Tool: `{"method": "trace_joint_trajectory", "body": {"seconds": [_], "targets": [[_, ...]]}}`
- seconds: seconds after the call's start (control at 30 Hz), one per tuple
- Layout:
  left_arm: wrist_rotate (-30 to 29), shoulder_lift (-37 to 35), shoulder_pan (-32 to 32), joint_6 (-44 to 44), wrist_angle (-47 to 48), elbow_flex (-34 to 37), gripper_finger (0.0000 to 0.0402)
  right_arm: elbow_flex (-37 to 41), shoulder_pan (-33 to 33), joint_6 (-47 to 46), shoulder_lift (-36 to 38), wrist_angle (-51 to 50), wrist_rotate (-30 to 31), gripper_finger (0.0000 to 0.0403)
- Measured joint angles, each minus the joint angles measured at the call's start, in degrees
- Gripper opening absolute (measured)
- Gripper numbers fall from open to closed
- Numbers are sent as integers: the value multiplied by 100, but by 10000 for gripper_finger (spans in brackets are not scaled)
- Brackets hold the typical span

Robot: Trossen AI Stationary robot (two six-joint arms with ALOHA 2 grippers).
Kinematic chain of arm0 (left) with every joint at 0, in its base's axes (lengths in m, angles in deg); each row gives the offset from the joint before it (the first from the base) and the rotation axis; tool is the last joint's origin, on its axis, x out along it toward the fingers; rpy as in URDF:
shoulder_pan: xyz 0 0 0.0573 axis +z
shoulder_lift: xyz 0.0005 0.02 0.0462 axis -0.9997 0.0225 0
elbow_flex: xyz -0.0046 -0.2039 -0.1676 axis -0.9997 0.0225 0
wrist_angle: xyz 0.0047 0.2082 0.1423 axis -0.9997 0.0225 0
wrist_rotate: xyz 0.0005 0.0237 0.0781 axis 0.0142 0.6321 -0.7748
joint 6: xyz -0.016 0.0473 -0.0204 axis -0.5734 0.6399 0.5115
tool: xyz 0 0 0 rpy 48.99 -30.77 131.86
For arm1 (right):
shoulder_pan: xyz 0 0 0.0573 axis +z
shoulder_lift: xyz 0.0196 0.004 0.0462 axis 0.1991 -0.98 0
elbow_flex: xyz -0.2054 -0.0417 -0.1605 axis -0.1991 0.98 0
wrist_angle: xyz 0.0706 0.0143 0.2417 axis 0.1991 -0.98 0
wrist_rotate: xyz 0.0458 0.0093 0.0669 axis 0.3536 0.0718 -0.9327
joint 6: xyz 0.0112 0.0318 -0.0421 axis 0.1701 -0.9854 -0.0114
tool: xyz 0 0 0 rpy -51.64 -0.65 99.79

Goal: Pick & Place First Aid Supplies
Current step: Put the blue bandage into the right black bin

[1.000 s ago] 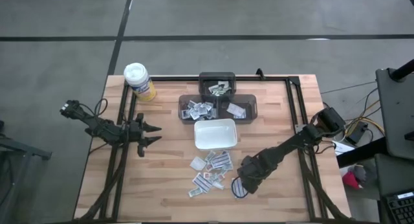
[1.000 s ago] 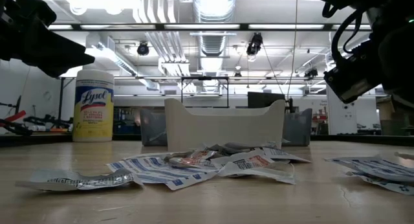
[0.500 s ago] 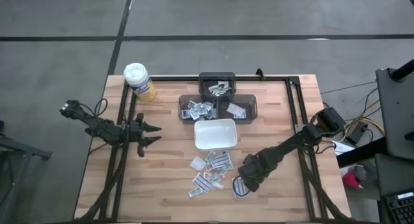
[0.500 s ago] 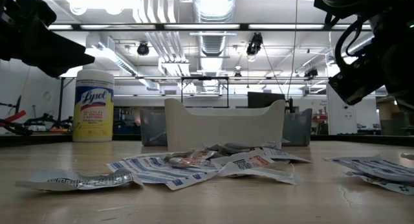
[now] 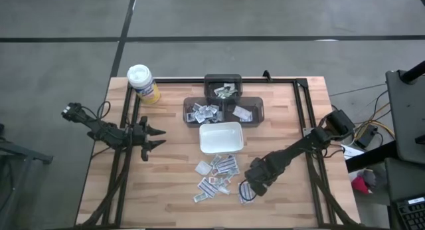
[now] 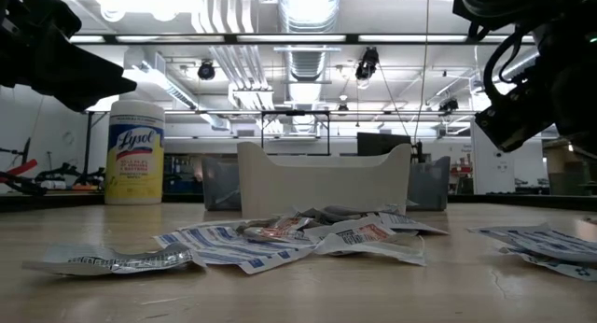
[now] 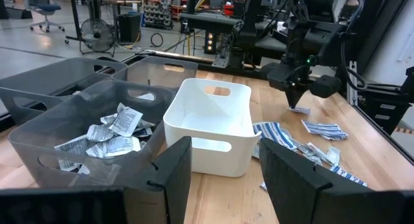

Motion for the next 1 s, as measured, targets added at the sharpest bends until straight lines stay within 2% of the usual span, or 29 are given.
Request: {"method": "trace_joint_trajectory", "body": {"seconds": [0.2, 0.43, 0.6, 0.77, 1.0], "targets": [[0, 0, 2, 0, 2, 0, 177, 39, 1, 280, 261, -32, -125, 8], [0, -2, 0, 0, 0, 0, 177, 15, -1, 849, 1038, 33, -122, 8], [2, -2, 0, 0, 0, 0, 177, 13, -12, 1455, 1566, 427, 39, 8], [2, -2, -2, 0, -5, 0, 177, 9, -12, 1982, 1961, 1179, 914, 8], [2, -2, -2, 0, -11, 0, 177, 9, -15, 2508, 2155, 2209, 3104, 8]]}}
